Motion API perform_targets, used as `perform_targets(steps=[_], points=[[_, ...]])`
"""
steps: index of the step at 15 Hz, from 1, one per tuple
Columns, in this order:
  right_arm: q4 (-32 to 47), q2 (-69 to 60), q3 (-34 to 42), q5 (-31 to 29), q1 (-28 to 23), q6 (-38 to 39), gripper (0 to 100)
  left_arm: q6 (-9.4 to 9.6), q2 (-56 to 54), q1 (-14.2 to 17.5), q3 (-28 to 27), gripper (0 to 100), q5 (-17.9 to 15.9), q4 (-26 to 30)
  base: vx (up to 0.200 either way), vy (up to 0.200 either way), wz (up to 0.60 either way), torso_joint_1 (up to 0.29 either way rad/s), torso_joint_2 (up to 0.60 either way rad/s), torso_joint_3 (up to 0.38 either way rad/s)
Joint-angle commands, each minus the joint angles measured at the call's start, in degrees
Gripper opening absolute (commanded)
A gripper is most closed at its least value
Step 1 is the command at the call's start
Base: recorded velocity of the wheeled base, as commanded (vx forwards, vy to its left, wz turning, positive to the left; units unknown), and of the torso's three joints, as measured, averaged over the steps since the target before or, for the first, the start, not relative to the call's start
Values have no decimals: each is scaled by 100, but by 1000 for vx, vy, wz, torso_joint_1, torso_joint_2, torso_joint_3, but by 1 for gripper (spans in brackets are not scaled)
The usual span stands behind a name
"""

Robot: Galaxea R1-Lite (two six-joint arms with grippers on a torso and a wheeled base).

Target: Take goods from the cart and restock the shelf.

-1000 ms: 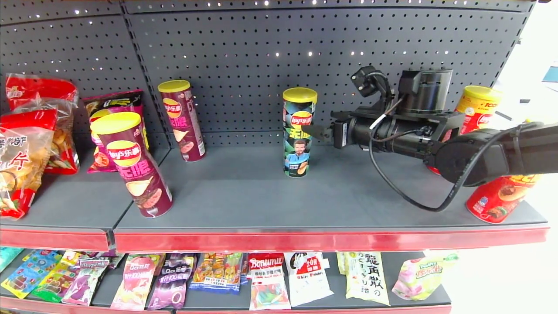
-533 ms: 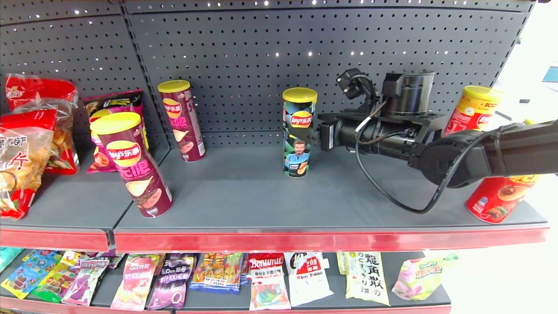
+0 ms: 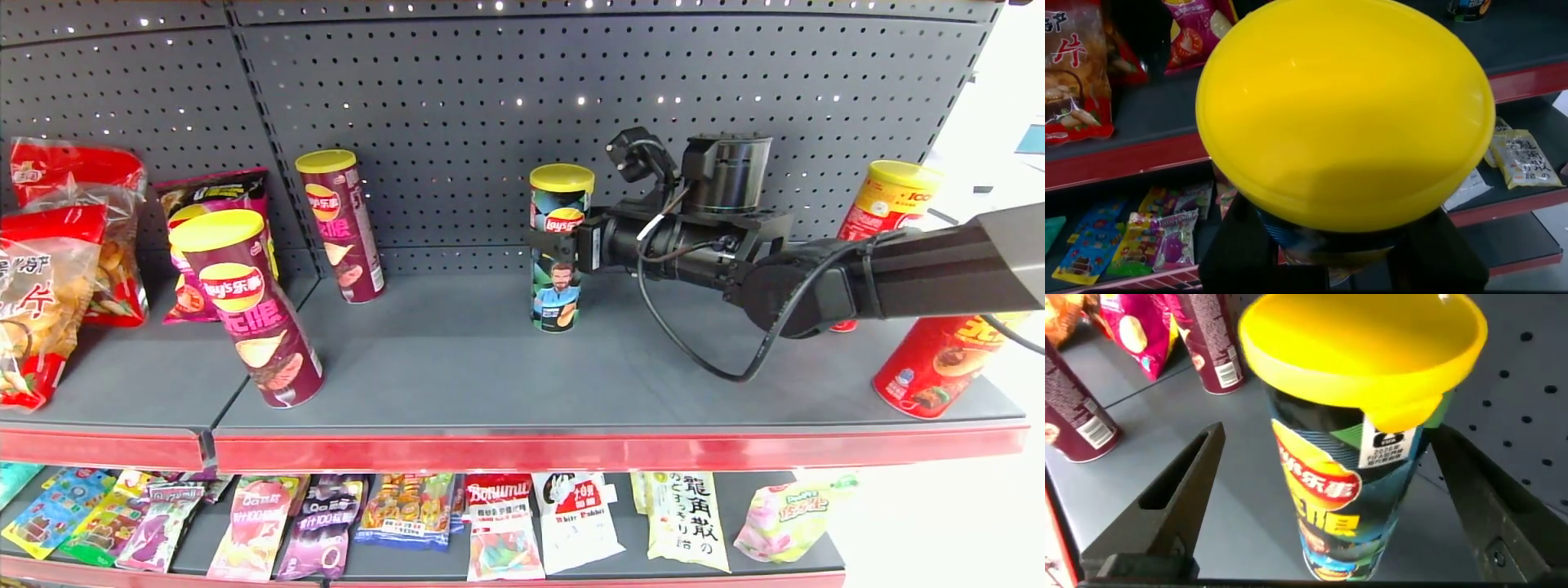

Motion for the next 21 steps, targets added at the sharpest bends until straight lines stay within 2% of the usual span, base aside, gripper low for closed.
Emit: perform_targets(steps=[1,3,4,9,10,12,13,14,15,18,21], points=[[-3,102,-105,1,-2,-2,100,0,8,2,-1,0,1,-1,0,0,0,0,0,0],[-3,208,-184,-17,-11,-2,100,8,8,-7,-1,0,1,-1,0,0,0,0,0,0],[-12,260,-219,-87,-11,-2,0,8,8,-7,8,0,1,-1,0,0,0,0,0,0],[-3,252,-272,-193,24,-11,0,8,-10,2,43,0,1,8,0,0,0,0,0,0],[23,-3,-79,-395,60,-11,0,8,-36,2,43,0,1,8,0,0,0,0,0,0],[58,-706,642,-553,165,-28,0,8,-27,2,43,0,1,8,0,0,0,0,0,0],[58,-706,642,-553,165,-28,0,8,-27,2,43,0,1,8,0,0,0,0,0,0],[58,-1366,1424,-764,183,-46,0,17,-10,2,35,0,-8,8,0,0,0,0,0,0],[41,-1656,1767,-843,183,-37,0,17,-10,2,35,0,-8,-1,0,0,0,0,0,0],[-12,-2324,2664,-1133,341,7,0,26,-36,-7,-1,0,-8,8,0,0,0,0,0,0],[-188,-2614,3305,-1142,420,-2,0,131,8,-7,43,0,-70,-1,0,0,0,0,0,0]])
